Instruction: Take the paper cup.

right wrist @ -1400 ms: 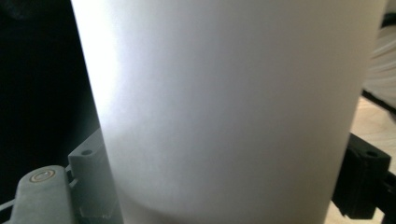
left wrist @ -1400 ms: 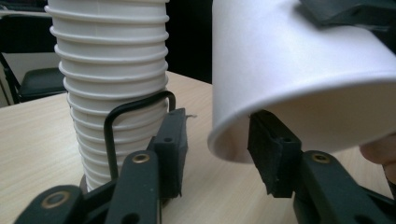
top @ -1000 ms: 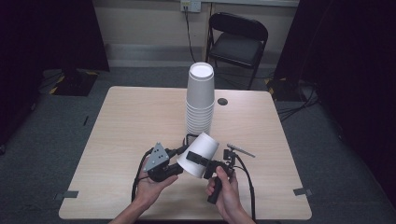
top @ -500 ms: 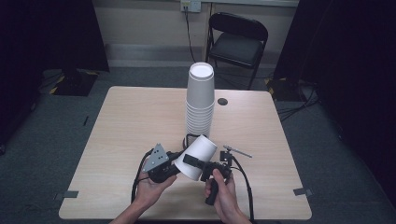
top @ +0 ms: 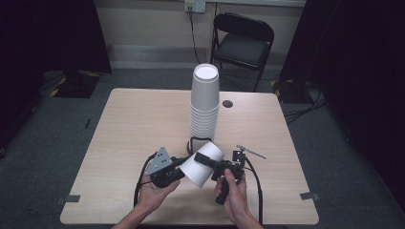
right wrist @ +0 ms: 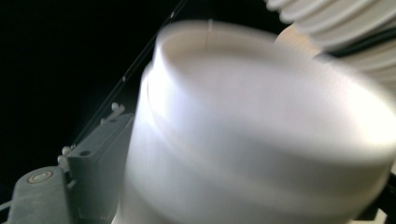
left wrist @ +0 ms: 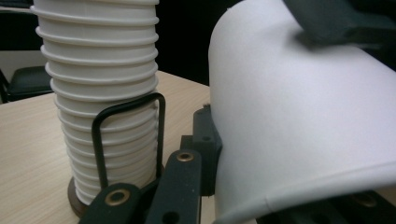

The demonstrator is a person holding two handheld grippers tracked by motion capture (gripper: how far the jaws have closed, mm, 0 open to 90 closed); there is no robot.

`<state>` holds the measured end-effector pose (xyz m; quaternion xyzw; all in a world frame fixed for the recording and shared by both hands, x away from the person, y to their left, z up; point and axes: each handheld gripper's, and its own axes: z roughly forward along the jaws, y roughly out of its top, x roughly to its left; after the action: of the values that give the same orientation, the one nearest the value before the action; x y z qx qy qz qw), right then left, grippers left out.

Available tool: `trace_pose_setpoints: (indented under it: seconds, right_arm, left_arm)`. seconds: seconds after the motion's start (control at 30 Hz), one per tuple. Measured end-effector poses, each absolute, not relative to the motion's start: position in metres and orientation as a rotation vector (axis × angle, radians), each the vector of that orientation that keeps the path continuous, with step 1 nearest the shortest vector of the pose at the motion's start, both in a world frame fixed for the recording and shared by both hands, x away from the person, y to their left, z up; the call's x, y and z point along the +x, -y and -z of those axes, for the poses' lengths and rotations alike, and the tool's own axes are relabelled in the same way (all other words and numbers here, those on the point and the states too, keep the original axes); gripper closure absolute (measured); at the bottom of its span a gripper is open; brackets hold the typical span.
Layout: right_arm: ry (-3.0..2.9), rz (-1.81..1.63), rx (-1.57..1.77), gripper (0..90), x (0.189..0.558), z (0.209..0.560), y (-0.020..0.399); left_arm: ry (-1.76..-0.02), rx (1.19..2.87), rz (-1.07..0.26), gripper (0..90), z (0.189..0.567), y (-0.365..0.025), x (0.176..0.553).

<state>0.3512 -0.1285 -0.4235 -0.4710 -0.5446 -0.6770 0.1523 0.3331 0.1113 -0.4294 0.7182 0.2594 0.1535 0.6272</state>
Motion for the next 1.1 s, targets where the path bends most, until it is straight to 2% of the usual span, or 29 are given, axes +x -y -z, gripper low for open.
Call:
trace_pose_setpoints:
  seconds: [0.27,0.47,0.9,1.1]
  right_arm:
    - [1.616,2.025,-1.417,14.8,0.358,0.417,0.150]
    - [1.646,2.068,-1.444,17.8,0.361,0.412,0.162]
    - [2.047,2.042,-1.379,15.5,0.360,0.407,0.166]
    - [2.255,2.052,-1.312,13.1,0.353,0.409,0.168]
  left_arm:
    - [-0.598,1.709,-0.317,84.9,0.425,-0.116,0.334]
    - [-0.666,1.725,-0.269,85.1,0.425,-0.128,0.340]
    - [-0.802,1.805,-0.203,85.5,0.420,-0.145,0.344]
    - [-0.811,1.882,-0.205,85.7,0.416,-0.143,0.344]
